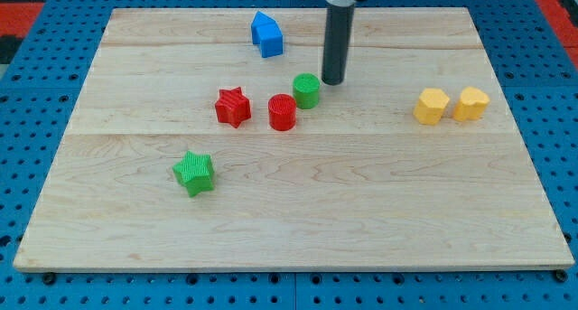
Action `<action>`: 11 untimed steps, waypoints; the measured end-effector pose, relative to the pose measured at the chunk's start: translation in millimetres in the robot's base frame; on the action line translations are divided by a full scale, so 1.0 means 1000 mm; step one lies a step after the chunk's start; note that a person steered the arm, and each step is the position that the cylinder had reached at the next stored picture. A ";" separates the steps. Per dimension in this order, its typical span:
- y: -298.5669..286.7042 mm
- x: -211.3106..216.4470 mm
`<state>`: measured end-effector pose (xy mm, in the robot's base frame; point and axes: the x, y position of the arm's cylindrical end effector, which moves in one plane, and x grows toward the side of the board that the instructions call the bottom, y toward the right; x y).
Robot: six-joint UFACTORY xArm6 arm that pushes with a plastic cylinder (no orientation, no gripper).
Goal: Move the green circle parallel to the bottom right of the red circle
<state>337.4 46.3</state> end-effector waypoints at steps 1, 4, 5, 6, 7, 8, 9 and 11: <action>-0.068 -0.018; -0.049 0.028; -0.051 0.003; -0.031 -0.001; -0.004 0.038; 0.018 0.086; 0.021 0.093; 0.018 0.089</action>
